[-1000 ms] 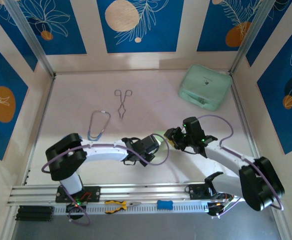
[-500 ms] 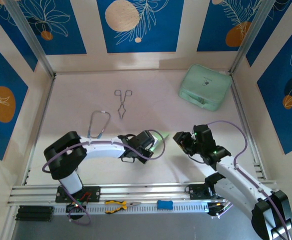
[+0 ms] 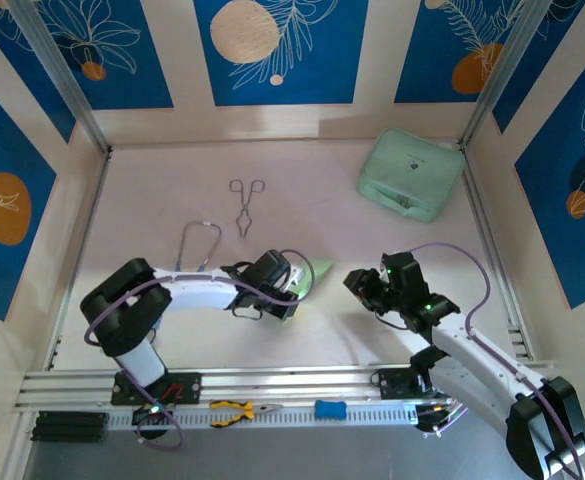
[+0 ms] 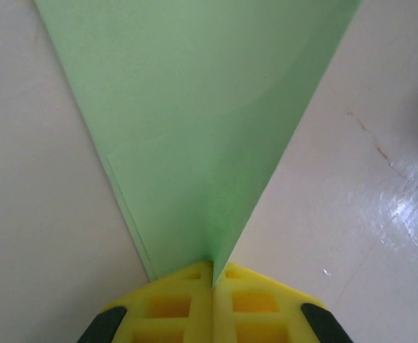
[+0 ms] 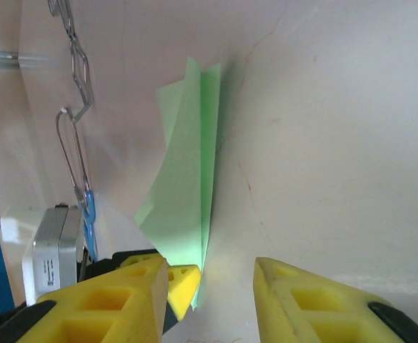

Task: Fold a paper plane with a square sheet of paper (pick it up from the middle)
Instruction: Fold the wing for the fifth time at the center of the table.

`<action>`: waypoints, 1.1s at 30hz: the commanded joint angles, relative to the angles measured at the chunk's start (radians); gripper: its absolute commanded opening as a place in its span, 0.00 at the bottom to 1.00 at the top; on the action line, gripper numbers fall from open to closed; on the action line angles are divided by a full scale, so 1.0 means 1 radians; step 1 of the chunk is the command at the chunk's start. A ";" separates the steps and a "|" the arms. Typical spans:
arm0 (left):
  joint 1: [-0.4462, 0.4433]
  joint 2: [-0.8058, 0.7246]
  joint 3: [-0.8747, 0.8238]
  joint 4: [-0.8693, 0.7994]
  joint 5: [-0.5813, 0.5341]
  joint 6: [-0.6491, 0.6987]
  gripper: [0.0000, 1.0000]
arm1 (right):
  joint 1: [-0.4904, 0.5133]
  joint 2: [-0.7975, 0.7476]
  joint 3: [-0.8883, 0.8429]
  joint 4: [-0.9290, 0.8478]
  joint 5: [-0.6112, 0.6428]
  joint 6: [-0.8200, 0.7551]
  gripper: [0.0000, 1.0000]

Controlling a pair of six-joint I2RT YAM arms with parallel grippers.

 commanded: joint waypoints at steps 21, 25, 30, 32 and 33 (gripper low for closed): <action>0.171 0.069 -0.154 0.371 0.385 -0.201 0.00 | 0.124 0.277 0.059 0.287 -0.133 -0.172 0.23; 0.185 0.083 -0.164 0.399 0.410 -0.222 0.00 | 0.141 0.353 0.096 0.317 -0.163 -0.206 0.21; 0.192 0.089 -0.168 0.405 0.425 -0.228 0.00 | 0.151 0.438 0.142 0.351 -0.201 -0.242 0.18; 0.194 0.097 -0.169 0.414 0.438 -0.229 0.00 | 0.150 0.471 0.159 0.356 -0.214 -0.250 0.18; 0.194 0.105 -0.166 0.418 0.449 -0.225 0.00 | 0.150 0.489 0.165 0.363 -0.222 -0.249 0.17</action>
